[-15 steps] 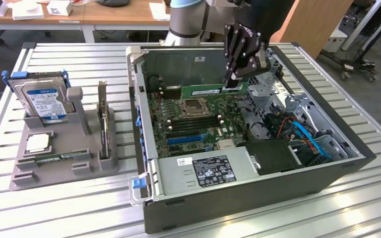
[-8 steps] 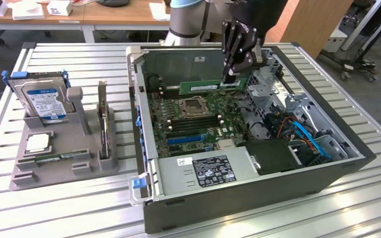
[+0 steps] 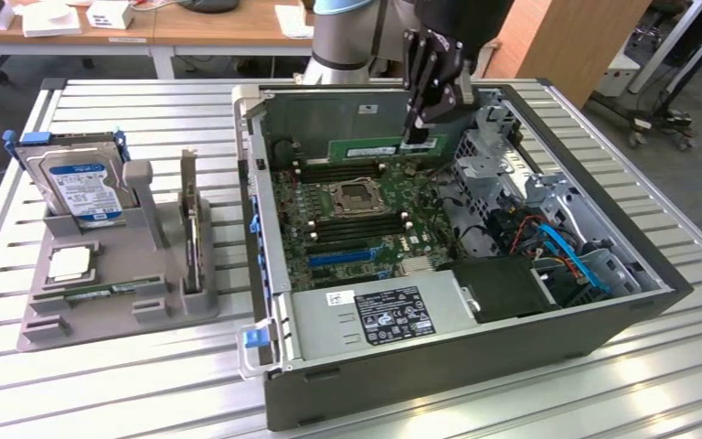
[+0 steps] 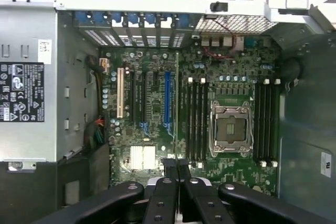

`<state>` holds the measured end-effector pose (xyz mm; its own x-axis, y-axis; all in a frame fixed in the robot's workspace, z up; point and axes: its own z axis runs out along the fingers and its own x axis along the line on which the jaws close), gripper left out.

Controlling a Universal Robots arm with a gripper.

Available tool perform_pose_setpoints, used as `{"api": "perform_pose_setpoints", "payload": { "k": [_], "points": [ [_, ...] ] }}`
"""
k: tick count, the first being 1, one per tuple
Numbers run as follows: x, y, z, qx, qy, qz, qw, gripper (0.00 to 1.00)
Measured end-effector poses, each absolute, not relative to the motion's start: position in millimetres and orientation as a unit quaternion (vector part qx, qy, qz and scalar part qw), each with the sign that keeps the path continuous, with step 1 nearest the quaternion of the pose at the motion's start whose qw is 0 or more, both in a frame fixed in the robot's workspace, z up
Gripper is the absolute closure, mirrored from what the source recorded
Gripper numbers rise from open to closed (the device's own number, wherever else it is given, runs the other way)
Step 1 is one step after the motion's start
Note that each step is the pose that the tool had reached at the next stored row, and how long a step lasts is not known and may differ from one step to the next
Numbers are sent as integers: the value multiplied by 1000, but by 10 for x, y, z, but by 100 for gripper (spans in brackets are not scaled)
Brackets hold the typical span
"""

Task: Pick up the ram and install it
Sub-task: 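Pick up the ram and move it above insertion slot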

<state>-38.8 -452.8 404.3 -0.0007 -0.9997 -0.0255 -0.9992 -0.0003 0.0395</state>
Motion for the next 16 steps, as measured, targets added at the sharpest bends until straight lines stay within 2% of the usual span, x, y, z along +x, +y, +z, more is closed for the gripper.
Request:
{"api": "perform_pose_setpoints", "payload": {
  "k": [16],
  "points": [
    [-388,-4147,4024,705,-709,-22,4,89]
  ]
}}
